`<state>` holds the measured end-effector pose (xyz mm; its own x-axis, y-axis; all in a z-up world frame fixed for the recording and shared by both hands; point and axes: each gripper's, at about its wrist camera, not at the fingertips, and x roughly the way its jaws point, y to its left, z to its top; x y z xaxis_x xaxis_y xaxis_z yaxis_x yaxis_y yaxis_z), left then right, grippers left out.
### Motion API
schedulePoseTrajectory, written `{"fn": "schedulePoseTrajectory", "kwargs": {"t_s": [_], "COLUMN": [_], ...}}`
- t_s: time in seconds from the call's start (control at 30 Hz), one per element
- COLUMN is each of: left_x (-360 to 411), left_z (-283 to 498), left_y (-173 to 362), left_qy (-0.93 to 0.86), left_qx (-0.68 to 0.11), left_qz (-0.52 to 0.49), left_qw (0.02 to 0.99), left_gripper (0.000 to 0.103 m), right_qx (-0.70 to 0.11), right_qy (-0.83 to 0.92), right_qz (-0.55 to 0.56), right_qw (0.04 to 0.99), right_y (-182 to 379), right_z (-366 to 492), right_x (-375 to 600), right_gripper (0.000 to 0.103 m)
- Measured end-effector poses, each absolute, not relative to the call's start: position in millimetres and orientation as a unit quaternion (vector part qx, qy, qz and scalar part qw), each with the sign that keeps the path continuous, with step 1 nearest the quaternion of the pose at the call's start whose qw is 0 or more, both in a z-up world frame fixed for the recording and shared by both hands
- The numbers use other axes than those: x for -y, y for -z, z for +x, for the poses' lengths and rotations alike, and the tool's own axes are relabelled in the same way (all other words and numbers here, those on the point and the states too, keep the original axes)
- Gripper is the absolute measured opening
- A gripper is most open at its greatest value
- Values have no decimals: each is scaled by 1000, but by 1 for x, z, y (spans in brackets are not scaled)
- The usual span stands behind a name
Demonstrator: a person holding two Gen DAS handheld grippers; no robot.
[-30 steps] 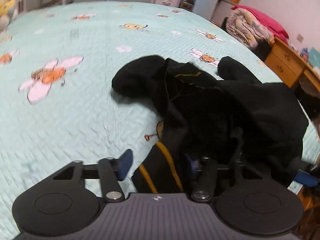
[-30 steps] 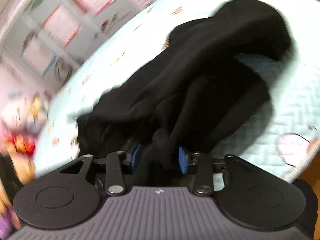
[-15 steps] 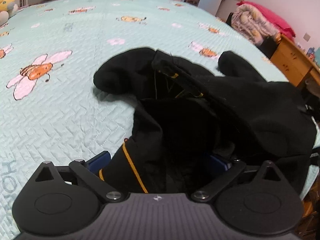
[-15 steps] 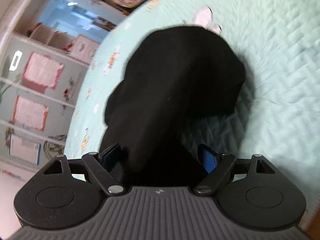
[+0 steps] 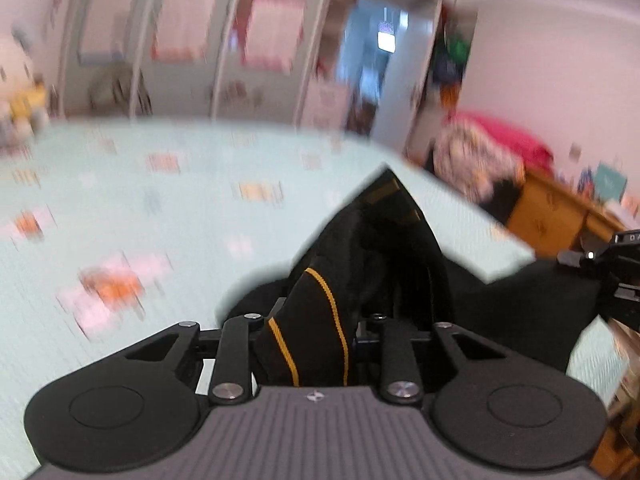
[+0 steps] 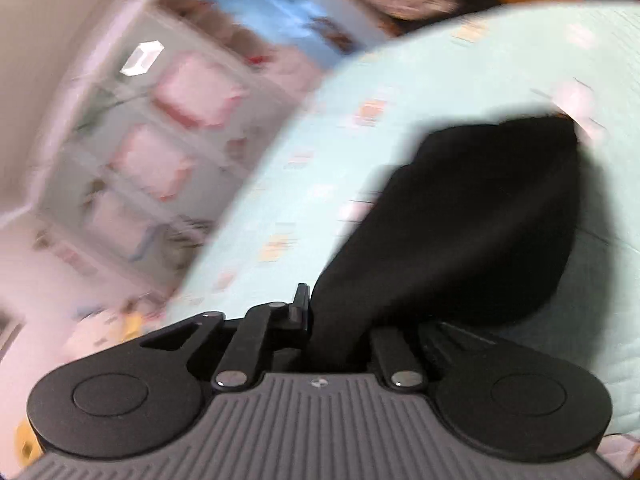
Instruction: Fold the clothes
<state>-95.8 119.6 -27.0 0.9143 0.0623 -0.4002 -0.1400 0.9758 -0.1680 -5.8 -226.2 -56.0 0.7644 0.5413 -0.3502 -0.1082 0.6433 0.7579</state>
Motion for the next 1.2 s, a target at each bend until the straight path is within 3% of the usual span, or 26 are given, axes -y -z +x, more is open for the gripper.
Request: {"fn": "schedulePoseTrajectory", "kwargs": {"t_s": [0.47,0.77,0.93,1.03,1.1,1.2], "left_x": [-226,-262,-275,-291,-304,-321], "left_z": [-267,-323,-281,-240,-212,-212], "left_y": [-158,-211,-164,-94,-41,23], "left_qy": [-201,-289,-304,-297,-289,-287], "left_qx": [13,47,-31,-147,-240,-302], "left_qz": [-37,-3,-3,-14,-35,-87], "left_qw": [979,956,952,943,926,905], "left_gripper": [27,28,33,41,42,39], "right_qx": [-183,-171,-218,-314,-383,-470], "right_qy": [-424,-506,-469,-422,-386,-344], "right_qz": [278,272,255,237,223,205], "right_qw": [842,800,817,817,809,787], "right_y": [-158,-211,-164,-98,-50,20], "right_z": [-77,-93,-61,-45,-36,-28], "right_x": [63,-9,-50,-52,-51,-41], "right_gripper": [7,7,8,20,38,40]}}
